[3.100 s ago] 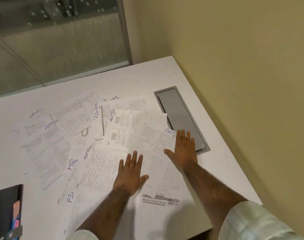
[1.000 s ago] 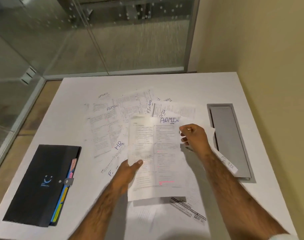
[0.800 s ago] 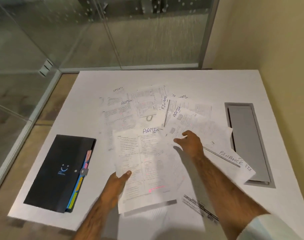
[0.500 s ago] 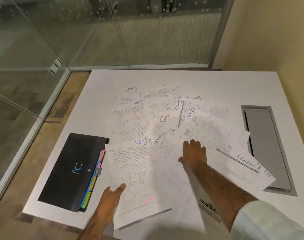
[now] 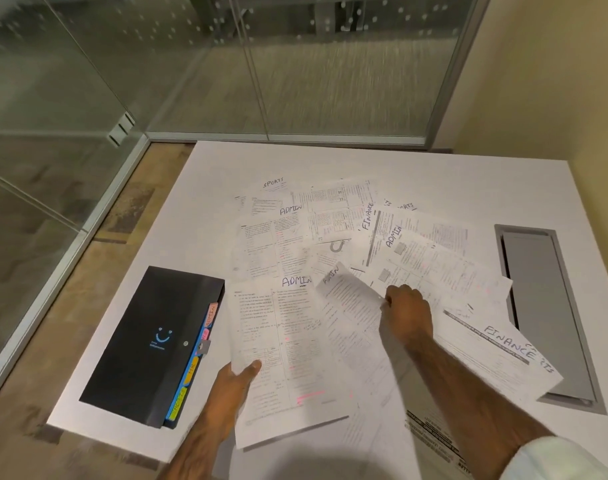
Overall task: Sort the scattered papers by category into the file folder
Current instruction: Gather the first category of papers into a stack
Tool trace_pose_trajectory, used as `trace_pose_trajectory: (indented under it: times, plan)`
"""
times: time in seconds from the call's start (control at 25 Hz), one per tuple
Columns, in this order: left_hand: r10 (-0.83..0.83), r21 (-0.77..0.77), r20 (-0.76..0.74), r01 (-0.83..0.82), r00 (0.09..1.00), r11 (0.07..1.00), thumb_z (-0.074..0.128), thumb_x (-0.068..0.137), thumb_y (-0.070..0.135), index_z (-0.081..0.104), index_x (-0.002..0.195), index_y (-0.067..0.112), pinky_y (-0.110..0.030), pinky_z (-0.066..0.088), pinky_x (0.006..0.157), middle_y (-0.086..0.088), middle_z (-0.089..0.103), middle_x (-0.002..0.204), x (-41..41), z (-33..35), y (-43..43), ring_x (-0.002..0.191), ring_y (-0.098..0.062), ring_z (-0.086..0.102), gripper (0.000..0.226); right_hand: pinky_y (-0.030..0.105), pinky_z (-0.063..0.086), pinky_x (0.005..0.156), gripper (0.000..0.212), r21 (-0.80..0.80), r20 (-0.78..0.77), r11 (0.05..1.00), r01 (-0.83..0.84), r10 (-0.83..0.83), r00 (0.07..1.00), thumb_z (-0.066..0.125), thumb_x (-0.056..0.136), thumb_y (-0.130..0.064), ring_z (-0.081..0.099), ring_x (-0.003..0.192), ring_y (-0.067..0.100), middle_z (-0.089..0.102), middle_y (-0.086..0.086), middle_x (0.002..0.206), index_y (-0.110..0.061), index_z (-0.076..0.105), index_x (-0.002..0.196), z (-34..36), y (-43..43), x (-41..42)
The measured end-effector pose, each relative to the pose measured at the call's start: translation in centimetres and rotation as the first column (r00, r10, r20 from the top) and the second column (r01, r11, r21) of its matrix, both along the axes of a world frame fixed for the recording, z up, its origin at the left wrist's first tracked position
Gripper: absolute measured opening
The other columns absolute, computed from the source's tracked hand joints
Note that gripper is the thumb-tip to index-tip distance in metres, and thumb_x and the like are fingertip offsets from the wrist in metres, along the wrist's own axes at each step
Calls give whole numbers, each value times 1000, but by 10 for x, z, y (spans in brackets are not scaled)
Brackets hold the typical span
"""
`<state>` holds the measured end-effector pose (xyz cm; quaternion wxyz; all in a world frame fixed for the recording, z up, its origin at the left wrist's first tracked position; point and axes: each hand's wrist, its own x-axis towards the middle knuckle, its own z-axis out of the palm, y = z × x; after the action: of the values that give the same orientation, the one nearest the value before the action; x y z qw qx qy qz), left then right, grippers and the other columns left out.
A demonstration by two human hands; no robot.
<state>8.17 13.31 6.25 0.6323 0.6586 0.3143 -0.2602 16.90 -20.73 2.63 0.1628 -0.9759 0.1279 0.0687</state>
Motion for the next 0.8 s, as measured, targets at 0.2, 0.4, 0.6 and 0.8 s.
trace_pose_trajectory:
  times: [0.2,0.4,0.6,0.8]
  plan:
    - [16,15,51,-17,999,1000,64,99,18,67,119,20,-38,60,68,1,81,101,10,8,-5,93,-25,76,20,37,54,58,9,211,204,967,141,-185,961,55,100,-15,61,61,21,65,0,74,-17,61,94,59,-34,16]
    - [19,-10,89,-18,996,1000,65,98,20,66,124,23,-40,62,77,1,79,110,22,16,-10,99,-24,76,26,37,54,71,11,664,140,702,258,-455,880,64,92,-13,66,77,22,74,3,88,-17,74,91,122,-72,26]
    - [-23,-121,107,36,994,992,61,99,33,67,128,22,-54,55,98,-7,76,120,36,31,-33,107,-29,74,31,30,59,62,4,890,-82,374,261,-433,898,63,91,3,72,69,21,74,14,82,4,67,90,139,-33,9]
    - [-30,-172,201,65,979,983,71,84,57,65,130,22,-52,51,104,-6,75,122,46,52,-53,113,-31,71,58,38,57,72,4,921,-249,169,351,-436,865,61,88,9,68,76,31,68,21,83,7,64,85,98,5,-10]
